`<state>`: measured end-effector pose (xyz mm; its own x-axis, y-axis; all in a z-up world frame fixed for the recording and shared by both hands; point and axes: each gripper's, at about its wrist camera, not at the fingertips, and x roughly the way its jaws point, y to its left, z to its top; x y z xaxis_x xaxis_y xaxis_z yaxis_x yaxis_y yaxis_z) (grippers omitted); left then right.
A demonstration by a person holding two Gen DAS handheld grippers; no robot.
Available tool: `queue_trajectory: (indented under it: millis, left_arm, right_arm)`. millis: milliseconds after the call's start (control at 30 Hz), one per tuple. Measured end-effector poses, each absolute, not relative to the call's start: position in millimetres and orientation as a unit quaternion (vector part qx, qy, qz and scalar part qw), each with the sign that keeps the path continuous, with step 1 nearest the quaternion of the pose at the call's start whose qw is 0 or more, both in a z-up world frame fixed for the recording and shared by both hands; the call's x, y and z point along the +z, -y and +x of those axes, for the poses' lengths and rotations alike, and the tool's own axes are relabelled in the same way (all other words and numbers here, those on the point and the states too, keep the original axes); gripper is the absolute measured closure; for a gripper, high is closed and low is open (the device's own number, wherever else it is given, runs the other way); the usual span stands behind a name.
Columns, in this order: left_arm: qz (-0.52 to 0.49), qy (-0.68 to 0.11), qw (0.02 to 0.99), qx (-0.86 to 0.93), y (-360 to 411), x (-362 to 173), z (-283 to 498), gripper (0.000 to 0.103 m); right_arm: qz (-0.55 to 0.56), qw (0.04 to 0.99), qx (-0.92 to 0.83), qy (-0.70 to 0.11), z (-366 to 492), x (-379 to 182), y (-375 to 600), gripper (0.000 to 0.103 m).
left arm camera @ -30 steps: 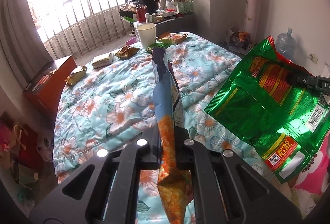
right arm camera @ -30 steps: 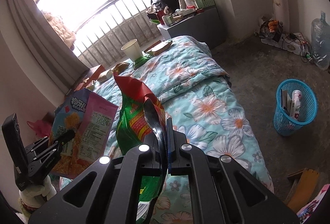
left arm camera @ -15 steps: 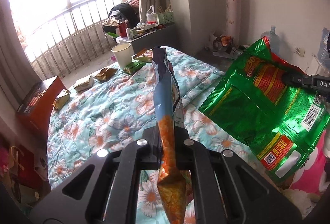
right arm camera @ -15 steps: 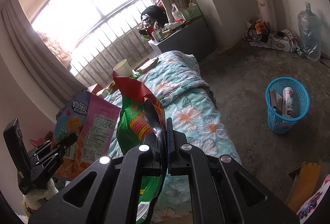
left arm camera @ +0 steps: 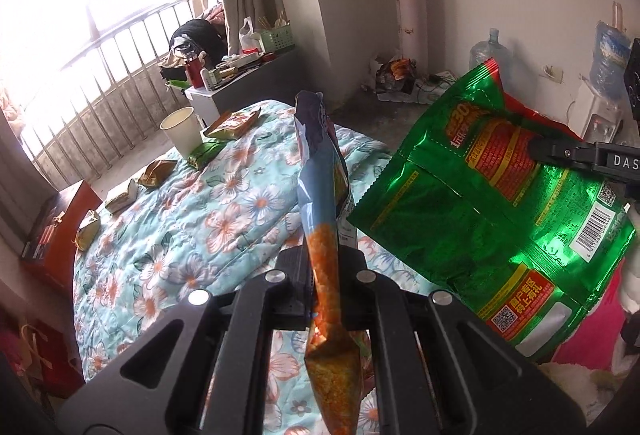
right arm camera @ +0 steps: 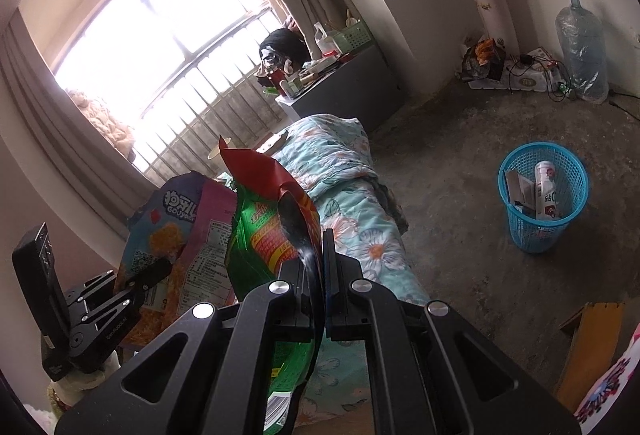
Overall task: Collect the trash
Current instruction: 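Lift the blue bag with the left tool while the right tool lifts the green bag, then carry both snack bags over the blue wastebasket with both tools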
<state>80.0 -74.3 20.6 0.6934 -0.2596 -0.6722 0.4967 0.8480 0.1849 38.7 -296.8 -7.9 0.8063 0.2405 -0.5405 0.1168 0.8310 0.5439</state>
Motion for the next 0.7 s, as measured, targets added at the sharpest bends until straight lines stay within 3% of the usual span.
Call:
queue_trajectory:
  millis: [700]
  left_arm:
    - [0.226,-0.332,0.884,-0.239,131,11,89,0.099]
  right_arm:
    - [0.338,0.894,0.018,-0.292,21,-25,337,0.1]
